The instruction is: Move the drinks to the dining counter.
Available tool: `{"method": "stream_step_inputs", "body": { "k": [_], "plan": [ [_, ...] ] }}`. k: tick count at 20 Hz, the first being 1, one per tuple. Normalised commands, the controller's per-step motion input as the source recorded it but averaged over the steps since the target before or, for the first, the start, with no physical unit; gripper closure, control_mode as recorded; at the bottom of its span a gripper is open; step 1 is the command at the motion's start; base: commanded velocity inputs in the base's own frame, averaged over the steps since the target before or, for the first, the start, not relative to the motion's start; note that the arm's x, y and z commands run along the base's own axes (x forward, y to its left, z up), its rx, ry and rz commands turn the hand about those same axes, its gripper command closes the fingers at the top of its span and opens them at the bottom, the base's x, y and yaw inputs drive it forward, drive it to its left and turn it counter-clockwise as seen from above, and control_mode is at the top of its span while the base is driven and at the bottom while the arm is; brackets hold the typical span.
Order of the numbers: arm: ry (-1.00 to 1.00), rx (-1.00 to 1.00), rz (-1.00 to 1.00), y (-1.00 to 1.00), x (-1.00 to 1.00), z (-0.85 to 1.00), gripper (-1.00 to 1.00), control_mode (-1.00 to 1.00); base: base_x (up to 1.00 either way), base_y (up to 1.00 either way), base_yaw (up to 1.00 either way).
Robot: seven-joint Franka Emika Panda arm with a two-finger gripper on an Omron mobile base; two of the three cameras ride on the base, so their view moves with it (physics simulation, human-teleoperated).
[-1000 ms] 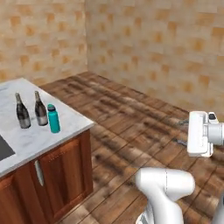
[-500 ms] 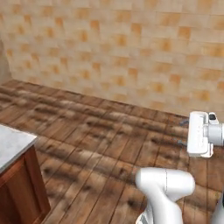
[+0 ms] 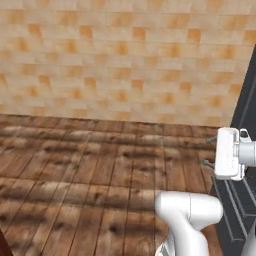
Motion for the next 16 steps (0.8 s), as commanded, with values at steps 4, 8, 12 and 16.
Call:
{"method": "stream_step_inputs", "body": {
  "k": [4, 8, 12, 16],
  "plan": [
    [0.00, 0.00, 0.00, 0.00, 0.00, 0.00, -1.00, 1.00, -0.65, -0.13, -0.45],
    [0.00, 0.00, 0.00, 0.00, 0.00, 0.00, -1.00, 1.00, -0.69, -0.13, -0.44],
    [0.00, 0.00, 0.00, 0.00, 0.00, 0.00, -1.00, 1.00, -0.68, -0.14, -0.45],
    [0.00, 0.00, 0.00, 0.00, 0.00, 0.00, -1.00, 1.00, -0.61, -0.11, -0.44]
  ]
}}
